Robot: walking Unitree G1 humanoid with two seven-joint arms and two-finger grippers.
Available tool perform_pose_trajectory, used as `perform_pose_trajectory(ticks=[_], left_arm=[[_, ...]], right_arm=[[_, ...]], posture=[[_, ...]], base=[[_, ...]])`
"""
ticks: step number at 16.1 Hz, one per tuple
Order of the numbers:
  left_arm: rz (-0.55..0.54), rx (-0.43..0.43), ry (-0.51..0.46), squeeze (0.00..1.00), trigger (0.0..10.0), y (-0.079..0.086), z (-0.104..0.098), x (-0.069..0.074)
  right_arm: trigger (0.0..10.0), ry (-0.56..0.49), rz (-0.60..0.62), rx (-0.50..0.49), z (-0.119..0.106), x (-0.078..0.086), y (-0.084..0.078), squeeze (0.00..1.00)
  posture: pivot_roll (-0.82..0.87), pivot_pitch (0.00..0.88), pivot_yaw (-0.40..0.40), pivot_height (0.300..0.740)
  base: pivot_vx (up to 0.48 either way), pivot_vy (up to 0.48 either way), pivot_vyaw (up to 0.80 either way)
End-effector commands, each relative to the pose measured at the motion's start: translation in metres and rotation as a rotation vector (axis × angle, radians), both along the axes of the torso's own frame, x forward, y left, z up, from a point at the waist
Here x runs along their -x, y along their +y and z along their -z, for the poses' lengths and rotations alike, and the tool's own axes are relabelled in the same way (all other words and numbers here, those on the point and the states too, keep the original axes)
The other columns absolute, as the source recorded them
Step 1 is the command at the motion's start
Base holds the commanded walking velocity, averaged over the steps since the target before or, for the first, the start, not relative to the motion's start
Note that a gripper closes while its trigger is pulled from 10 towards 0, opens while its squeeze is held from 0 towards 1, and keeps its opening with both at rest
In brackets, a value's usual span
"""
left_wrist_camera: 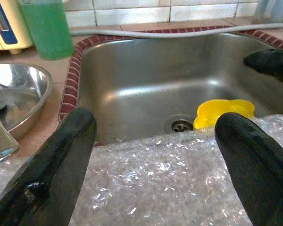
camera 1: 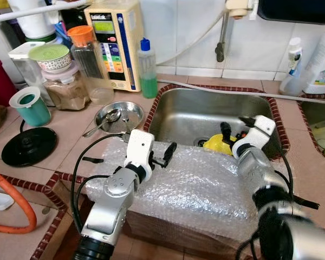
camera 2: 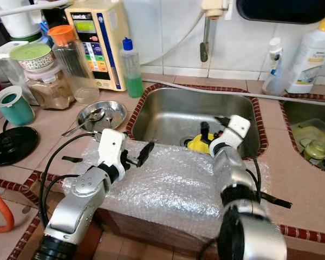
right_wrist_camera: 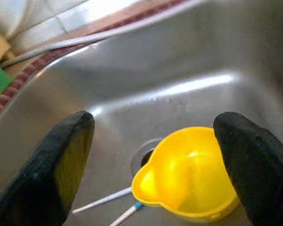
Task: Kitchen organization
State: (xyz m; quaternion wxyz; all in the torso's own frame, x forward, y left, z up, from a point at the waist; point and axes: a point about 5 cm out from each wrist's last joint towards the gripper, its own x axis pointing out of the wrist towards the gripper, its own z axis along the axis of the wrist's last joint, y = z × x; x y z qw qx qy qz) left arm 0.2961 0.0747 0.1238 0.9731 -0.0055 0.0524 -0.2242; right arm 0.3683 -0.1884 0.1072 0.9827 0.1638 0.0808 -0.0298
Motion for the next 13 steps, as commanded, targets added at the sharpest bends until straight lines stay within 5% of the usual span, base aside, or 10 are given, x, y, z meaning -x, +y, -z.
perform_pose_trajectory(ticks=[1, 6, 7, 13], left_arm=[[-0.035, 0.011, -0.008, 1.0, 10.0, 0.005, -0.002, -0.006], [-0.045, 0.014, -0.047, 1.0, 10.0, -0.002, -0.007, -0.016], [-0.071, 0.023, -0.061, 0.0, 10.0, 0.0, -0.01, -0.019], [-0.237, 0.08, -0.04, 0.0, 10.0, 0.019, -0.006, -0.027]], right_arm=[[10.0, -0.052, -0.052, 0.072, -0.006, 0.003, 0.007, 1.0], [10.0, -0.169, -0.081, 0.228, -0.023, 0.022, 0.02, 1.0], [10.0, -0.198, -0.076, 0.229, -0.03, 0.026, 0.021, 1.0], [10.0, -0.212, -0.057, 0.227, -0.045, 0.044, 0.026, 1.0]], posture=[[-0.05, 0.0, 0.124, 0.74], [-0.1, 0.0, 0.148, 0.74], [-0.11, 0.0, 0.151, 0.74], [-0.12, 0.0, 0.134, 0.74]], base=[[0.0, 0.0, 0.0], [0.0, 0.0, 0.0], [0.0, 0.0, 0.0], [0.0, 0.0, 0.0]])
